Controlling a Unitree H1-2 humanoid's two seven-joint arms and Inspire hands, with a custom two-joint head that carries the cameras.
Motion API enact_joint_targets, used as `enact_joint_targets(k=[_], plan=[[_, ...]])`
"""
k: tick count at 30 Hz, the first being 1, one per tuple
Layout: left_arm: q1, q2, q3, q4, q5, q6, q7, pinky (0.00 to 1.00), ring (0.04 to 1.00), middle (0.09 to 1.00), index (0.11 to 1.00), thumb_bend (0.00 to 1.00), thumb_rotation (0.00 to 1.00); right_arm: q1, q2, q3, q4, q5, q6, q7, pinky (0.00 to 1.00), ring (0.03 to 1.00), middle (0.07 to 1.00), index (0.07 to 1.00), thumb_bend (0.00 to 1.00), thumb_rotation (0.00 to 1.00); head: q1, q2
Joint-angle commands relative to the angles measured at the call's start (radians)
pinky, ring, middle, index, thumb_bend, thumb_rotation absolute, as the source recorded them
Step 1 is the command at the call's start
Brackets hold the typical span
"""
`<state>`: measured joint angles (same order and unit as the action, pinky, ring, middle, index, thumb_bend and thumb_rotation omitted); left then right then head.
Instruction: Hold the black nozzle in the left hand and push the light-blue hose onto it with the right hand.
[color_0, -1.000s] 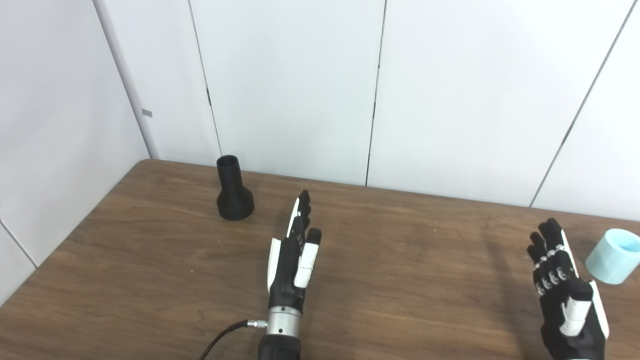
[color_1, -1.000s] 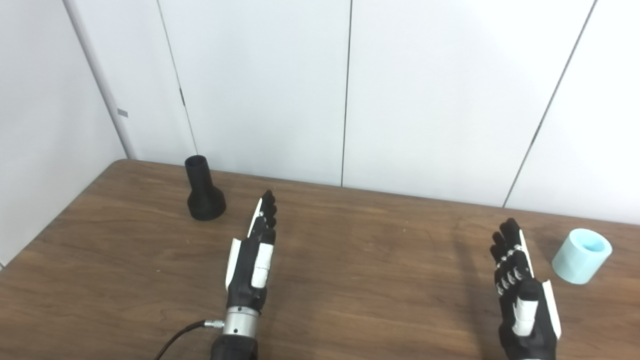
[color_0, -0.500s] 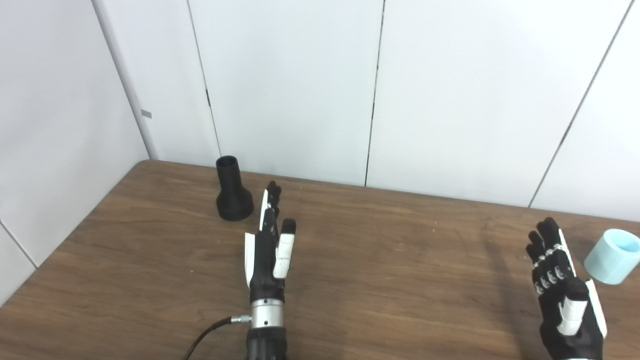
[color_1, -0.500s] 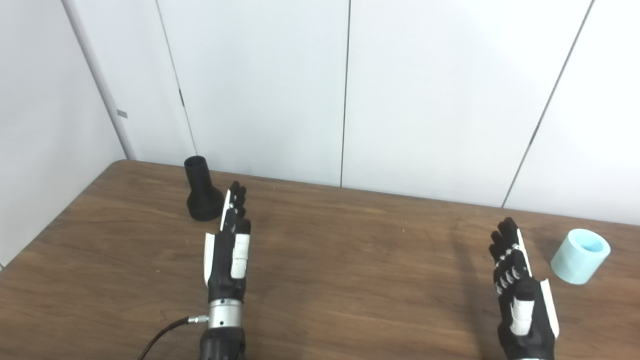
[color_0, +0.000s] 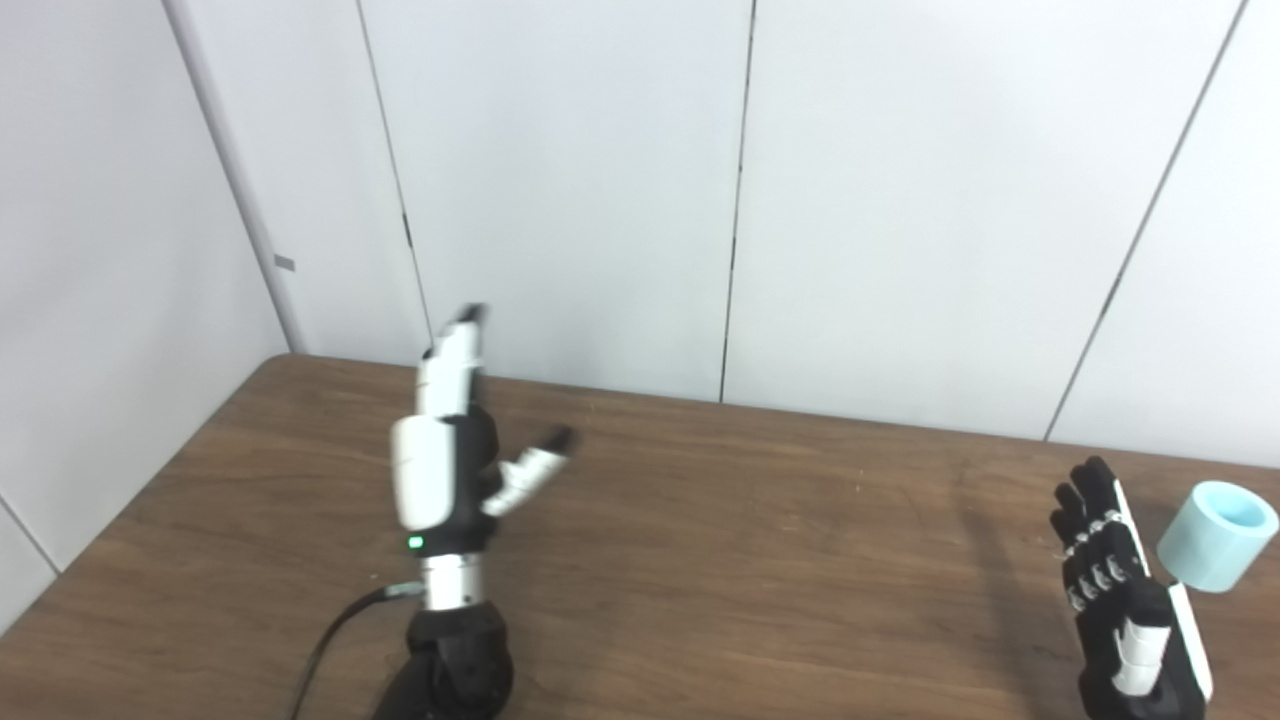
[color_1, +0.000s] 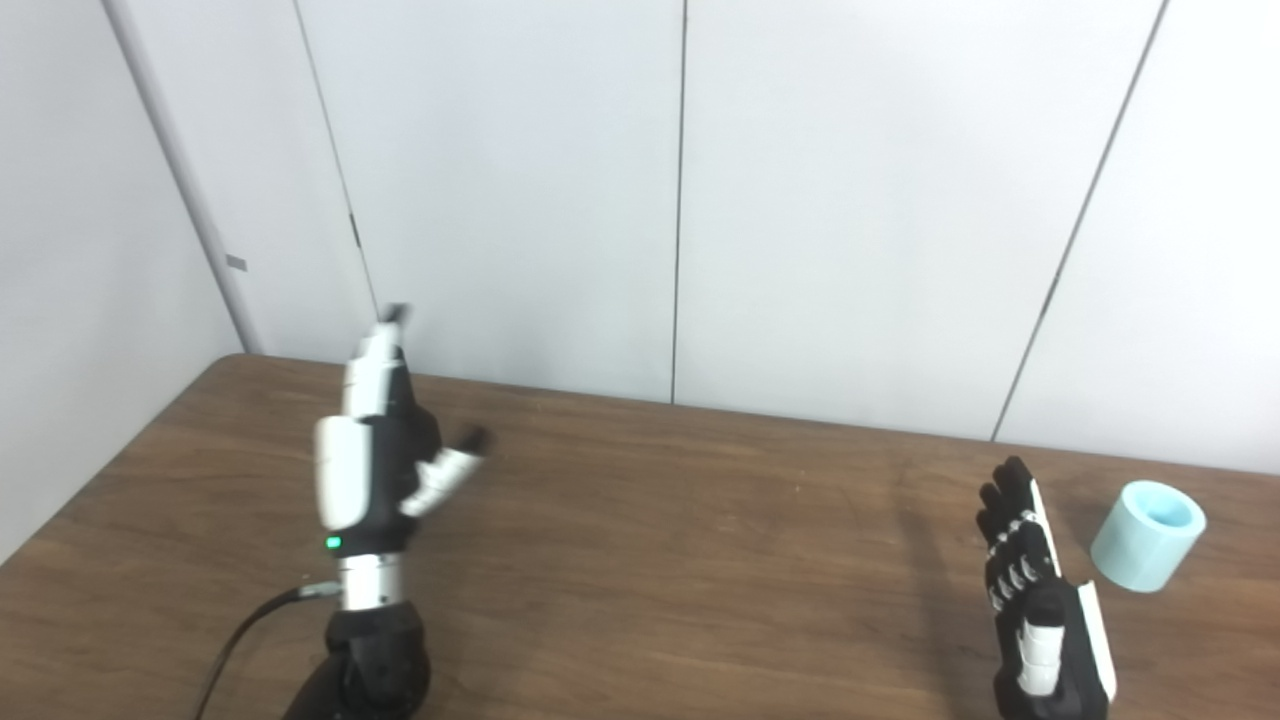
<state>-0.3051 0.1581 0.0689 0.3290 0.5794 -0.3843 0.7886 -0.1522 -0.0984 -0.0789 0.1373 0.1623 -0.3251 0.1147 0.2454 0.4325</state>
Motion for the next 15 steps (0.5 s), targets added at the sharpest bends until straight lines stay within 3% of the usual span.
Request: enact_joint_targets(k=[1, 7, 15], plan=[[0.065, -0.025, -0.001, 0.032, -0.048, -0.054, -0.009, 1.00, 0.969, 0.986, 1.000, 0.73, 1.00, 0.066, 0.000, -0.005, 0.091, -0.002, -0.026, 0.002, 1.00, 1.000, 1.000, 1.000, 0.73, 1.00, 0.002, 0.000], [0.060, 0.006, 0.008, 0.040, -0.070, -0.081, -0.001, 1.00, 0.998, 1.000, 1.000, 0.71, 1.00, 0.069, -0.003, -0.007, 0.085, -0.001, -0.019, 0.002, 1.00, 1.000, 1.000, 1.000, 0.73, 1.00, 0.007, -0.001], [0.045, 0.041, 0.076, 0.056, -0.053, -0.051, 0.045, 1.00, 1.000, 1.000, 1.000, 0.73, 1.00, 0.075, -0.005, -0.010, 0.063, 0.011, 0.000, 0.004, 1.00, 1.000, 1.000, 1.000, 0.71, 1.00, 0.012, 0.017]])
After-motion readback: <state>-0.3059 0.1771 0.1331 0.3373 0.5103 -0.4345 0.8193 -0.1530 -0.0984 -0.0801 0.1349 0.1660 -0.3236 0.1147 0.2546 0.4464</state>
